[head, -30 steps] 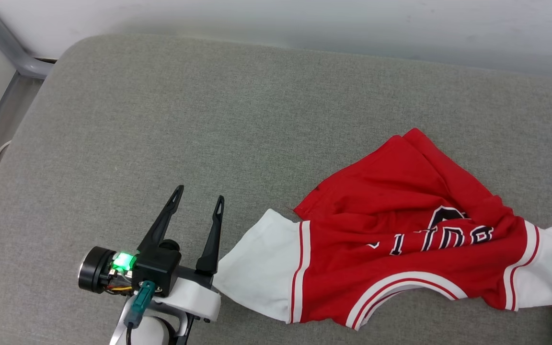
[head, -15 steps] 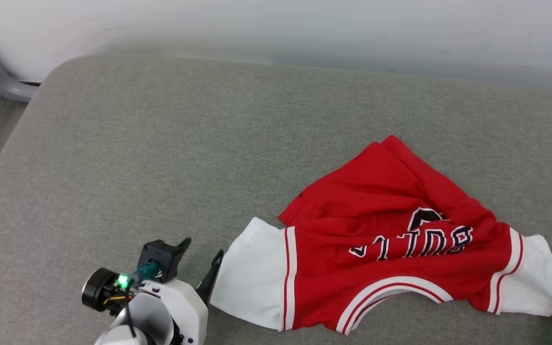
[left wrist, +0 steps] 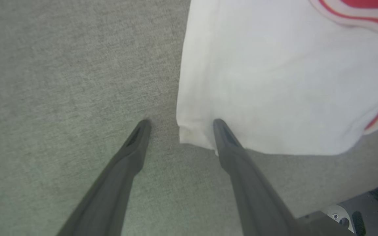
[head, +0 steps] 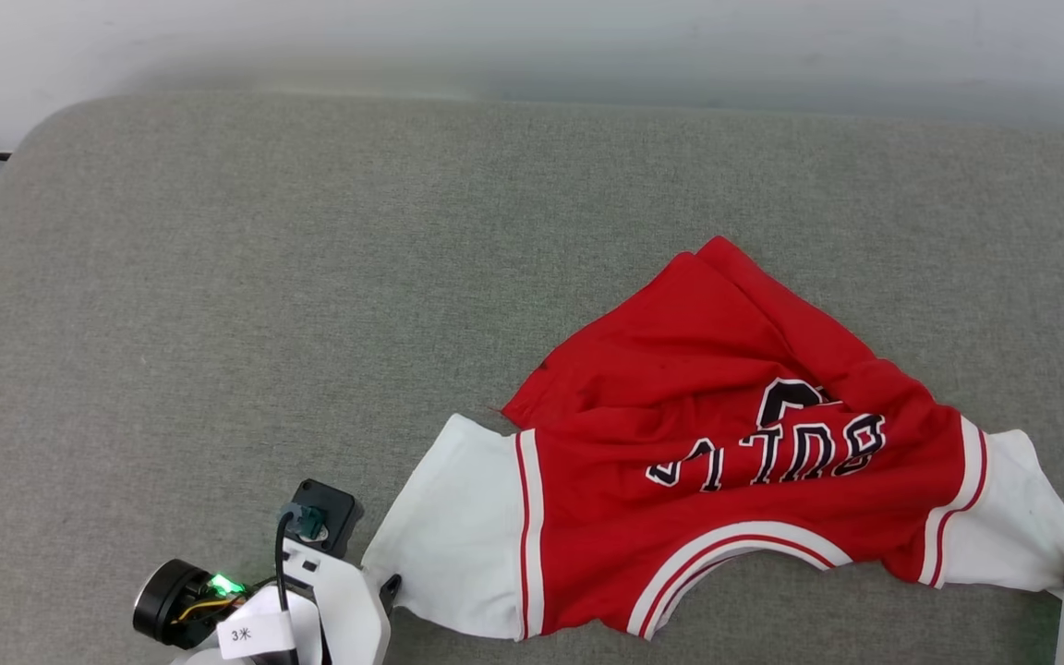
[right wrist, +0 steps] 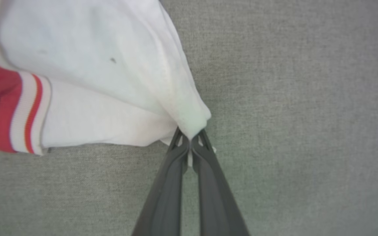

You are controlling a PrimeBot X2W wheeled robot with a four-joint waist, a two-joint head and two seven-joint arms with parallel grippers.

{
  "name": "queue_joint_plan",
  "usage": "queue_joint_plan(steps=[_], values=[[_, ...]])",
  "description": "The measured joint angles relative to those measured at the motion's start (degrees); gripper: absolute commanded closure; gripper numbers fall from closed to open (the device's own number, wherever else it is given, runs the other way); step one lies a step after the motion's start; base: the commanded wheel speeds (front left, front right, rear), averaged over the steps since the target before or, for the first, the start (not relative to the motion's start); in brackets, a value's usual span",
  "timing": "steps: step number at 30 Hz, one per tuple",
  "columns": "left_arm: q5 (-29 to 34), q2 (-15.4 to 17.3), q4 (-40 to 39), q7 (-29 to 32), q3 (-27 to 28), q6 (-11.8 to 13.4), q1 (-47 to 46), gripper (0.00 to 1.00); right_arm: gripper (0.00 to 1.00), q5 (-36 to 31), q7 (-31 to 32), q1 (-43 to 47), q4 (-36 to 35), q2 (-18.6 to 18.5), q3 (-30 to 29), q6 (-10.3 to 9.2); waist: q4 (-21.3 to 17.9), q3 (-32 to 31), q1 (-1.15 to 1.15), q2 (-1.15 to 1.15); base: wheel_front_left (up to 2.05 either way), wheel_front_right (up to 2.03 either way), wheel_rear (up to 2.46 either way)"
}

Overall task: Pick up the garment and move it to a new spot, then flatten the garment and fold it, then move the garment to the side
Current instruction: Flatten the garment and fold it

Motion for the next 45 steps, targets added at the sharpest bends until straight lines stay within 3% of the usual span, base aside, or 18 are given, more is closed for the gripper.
queue_joint_plan(steps=[9,10,11,23,31,36,45], values=[[-0.2,0.0,1.26,1.45,-1.65,-0.3,-0.08,0.0,1.0,0.54,-0.05,-0.59,-0.19,-0.32,0.53,0.0,-0.56,1.18,0.0,0.0,0.0,0.0,0.0],[-0.47,-0.05,1.63,1.88,-1.94,-0.49,-0.32,0.55,1.0,0.55,-0.07,-0.63,-0.16,-0.41,0.6,0.0,-0.56,1.2,0.0,0.0,0.0,0.0,0.0],[-0.89,-0.15,1.93,2.08,-2.16,-0.74,-0.44,1.0,1.0,0.57,-0.08,-0.66,-0.13,-0.48,0.68,0.0,-0.56,1.2,0.0,0.0,0.0,0.0,0.0],[-3.22,-1.21,2.58,-2.86,-2.68,-1.99,-0.46,1.0,1.0,2.42,-2.72,-0.82,-0.11,-2.71,2.23,0.0,0.1,-2.27,0.0,0.0,0.0,0.0,0.0],[-2.07,2.66,-7.47,-5.61,0.78,-0.4,-0.35,1.0,1.0,6.34,-5.05,-2.31,-2.3,-6.66,1.68,0.0,0.21,-7.01,0.0,0.0,0.0,0.0,0.0],[-3.22,4.26,-16.49,-6.03,4.38,0.7,-0.71,1.0,1.0,10.05,-4.85,-6.35,-7.17,-9.26,0.54,0.0,-0.28,-9.13,0.0,0.0,0.0,0.0,0.0],[-1.94,7.6,-27.0,-7.13,10.05,1.71,-8.65,1.0,1.0,13.3,-4.11,-15.78,-13.8,-13.29,-1.8,0.0,-1.6,-10.68,0.0,0.0,0.0,0.0,0.0]])
